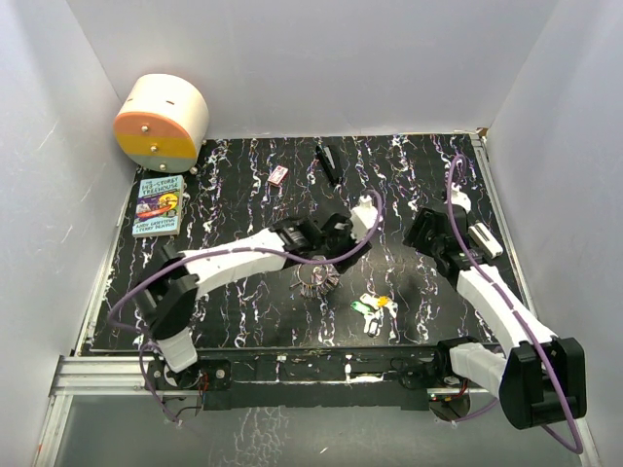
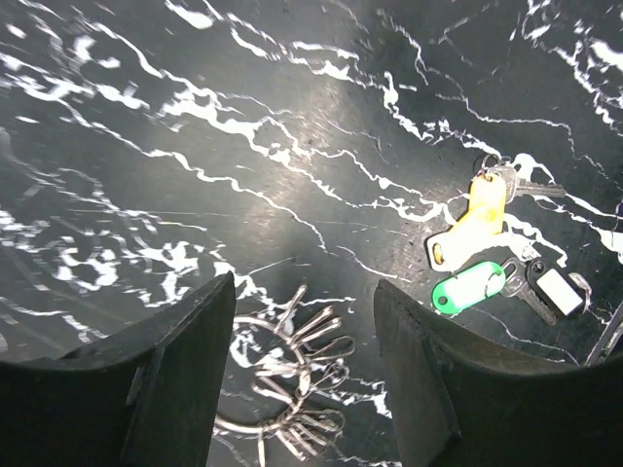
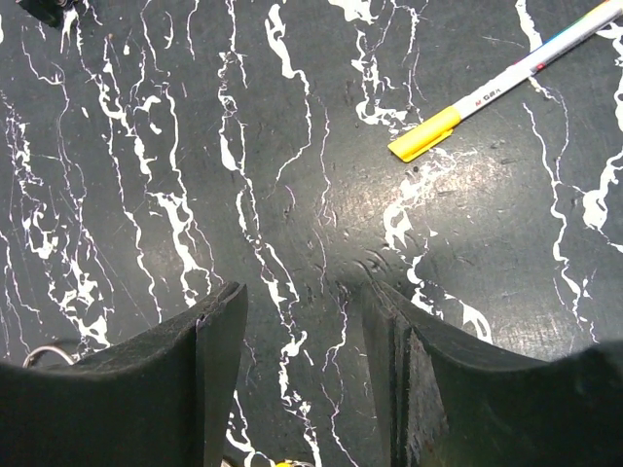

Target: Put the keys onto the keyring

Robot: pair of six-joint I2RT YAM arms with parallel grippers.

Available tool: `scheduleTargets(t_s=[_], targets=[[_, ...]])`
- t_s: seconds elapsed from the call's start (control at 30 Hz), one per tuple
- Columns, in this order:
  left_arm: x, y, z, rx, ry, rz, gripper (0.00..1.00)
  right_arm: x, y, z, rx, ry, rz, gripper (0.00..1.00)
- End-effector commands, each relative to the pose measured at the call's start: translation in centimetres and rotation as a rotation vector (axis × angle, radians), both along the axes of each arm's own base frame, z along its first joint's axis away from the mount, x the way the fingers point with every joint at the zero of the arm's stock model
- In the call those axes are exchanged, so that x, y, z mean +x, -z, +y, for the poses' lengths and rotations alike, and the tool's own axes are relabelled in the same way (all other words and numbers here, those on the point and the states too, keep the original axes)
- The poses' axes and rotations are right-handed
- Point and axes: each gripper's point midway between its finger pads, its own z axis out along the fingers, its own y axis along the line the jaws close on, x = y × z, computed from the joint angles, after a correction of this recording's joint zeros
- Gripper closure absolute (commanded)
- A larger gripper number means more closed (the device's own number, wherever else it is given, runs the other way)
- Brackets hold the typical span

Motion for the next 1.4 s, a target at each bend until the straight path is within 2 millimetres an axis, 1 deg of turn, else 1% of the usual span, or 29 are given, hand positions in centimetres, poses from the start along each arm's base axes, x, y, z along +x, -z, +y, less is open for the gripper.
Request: scheduleTargets(t_s=[0.0, 0.07, 0.13, 0.2, 0.27, 0.43, 0.47, 0.57, 0.63, 0.73, 0.87, 0.93, 1.0, 1.03, 1.13, 1.37], targets=[[1.4, -5.8, 1.4, -0.118, -0.009, -0.215, 0.43, 1.1, -2.3, -0.6, 0.014, 0.053, -0.124, 0.45], [1.3, -5.7, 2.0, -0.158, -0.021, -0.236, 0.43, 1.2, -2.8, -0.5, 0.03, 0.058, -0.15, 0.45], [0.7, -5.2, 2.5, -0.195, -0.013, -0.25, 0.43, 1.3, -3.2, -0.5, 0.037, 0.058, -0.169, 0.46], [0.1, -3.9, 3.0, -0.215, -0.007, -0.253, 0.43, 1.4, -3.6, -0.4, 0.04, 0.057, -0.183, 0.46], [-0.4, -3.1, 3.2, -0.254, 0.004, -0.273, 0.43, 1.5, -3.8, -0.4, 0.044, 0.061, -0.191, 0.47], [-1.1, -4.2, 2.5, -0.431, 0.064, -0.382, 0.4, 1.3, -4.2, -0.2, 0.062, 0.055, -0.21, 0.48], [-1.7, -3.9, 2.5, -0.461, 0.082, -0.386, 0.4, 1.2, -4.2, -0.3, 0.064, 0.059, -0.215, 0.48], [-3.3, -4.7, 2.2, -0.578, 0.149, -0.409, 0.4, 0.9, -4.2, -0.5, 0.061, 0.068, -0.22, 0.49], [-3.7, -5.1, 2.0, -0.622, 0.164, -0.42, 0.39, 0.7, -4.2, -0.7, 0.059, 0.081, -0.219, 0.49], [-3.9, -5.2, 1.6, -0.653, 0.179, -0.417, 0.39, 0.2, -4.6, -1.0, 0.058, 0.099, -0.226, 0.49], [-4.8, -4.2, 0.8, -0.71, 0.206, -0.357, 0.45, -0.1, -4.9, -1.5, 0.054, 0.124, -0.243, 0.51], [-4.9, -3.4, 0.5, -0.728, 0.194, -0.334, 0.49, -0.2, -5.0, -1.6, 0.052, 0.13, -0.242, 0.51], [-4.6, -2.1, 0.4, -0.725, 0.174, -0.315, 0.51, -0.2, -5.1, -1.7, 0.053, 0.136, -0.241, 0.51], [-4.6, -1.2, 0.4, -0.717, 0.163, -0.3, 0.51, -0.2, -5.0, -1.7, 0.054, 0.137, -0.238, 0.51], [-4.6, 0.5, 0.1, -0.71, 0.147, -0.276, 0.51, -0.2, -4.7, -1.5, 0.062, 0.135, -0.231, 0.51], [-5.1, 1.4, -0.7, -0.714, 0.156, -0.299, 0.51, -0.3, -3.8, -1.4, 0.064, 0.132, -0.209, 0.5]])
